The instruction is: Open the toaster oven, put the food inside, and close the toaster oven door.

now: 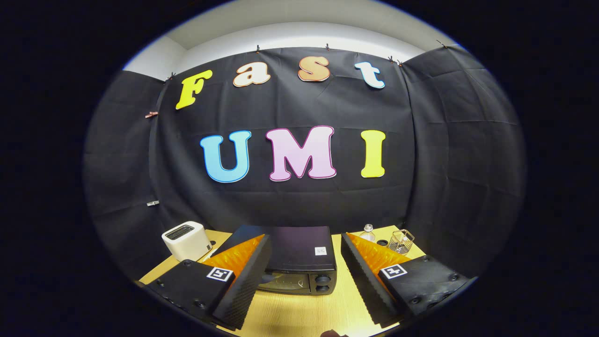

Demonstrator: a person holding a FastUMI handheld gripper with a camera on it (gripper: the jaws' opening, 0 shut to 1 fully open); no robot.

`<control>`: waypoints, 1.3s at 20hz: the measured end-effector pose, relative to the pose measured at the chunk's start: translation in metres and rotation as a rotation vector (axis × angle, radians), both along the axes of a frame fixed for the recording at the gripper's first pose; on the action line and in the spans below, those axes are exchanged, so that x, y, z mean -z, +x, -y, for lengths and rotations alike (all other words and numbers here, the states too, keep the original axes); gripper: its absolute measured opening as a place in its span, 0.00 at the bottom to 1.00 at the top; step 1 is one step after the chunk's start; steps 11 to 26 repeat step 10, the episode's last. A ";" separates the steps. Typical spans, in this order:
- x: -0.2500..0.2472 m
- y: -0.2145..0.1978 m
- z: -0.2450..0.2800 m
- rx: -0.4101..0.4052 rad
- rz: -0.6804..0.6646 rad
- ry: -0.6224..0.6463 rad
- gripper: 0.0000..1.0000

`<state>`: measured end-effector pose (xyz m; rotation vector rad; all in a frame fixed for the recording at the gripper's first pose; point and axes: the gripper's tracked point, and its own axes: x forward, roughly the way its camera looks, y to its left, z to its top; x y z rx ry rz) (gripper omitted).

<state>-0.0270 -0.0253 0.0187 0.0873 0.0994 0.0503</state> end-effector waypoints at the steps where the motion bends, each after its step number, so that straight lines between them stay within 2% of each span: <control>1: 0.001 0.000 -0.001 -0.004 -0.003 -0.002 0.98; 10: 0.007 0.005 -0.012 -0.040 -0.019 -0.019 0.98; 26: 0.007 0.005 -0.012 -0.040 -0.019 -0.019 0.98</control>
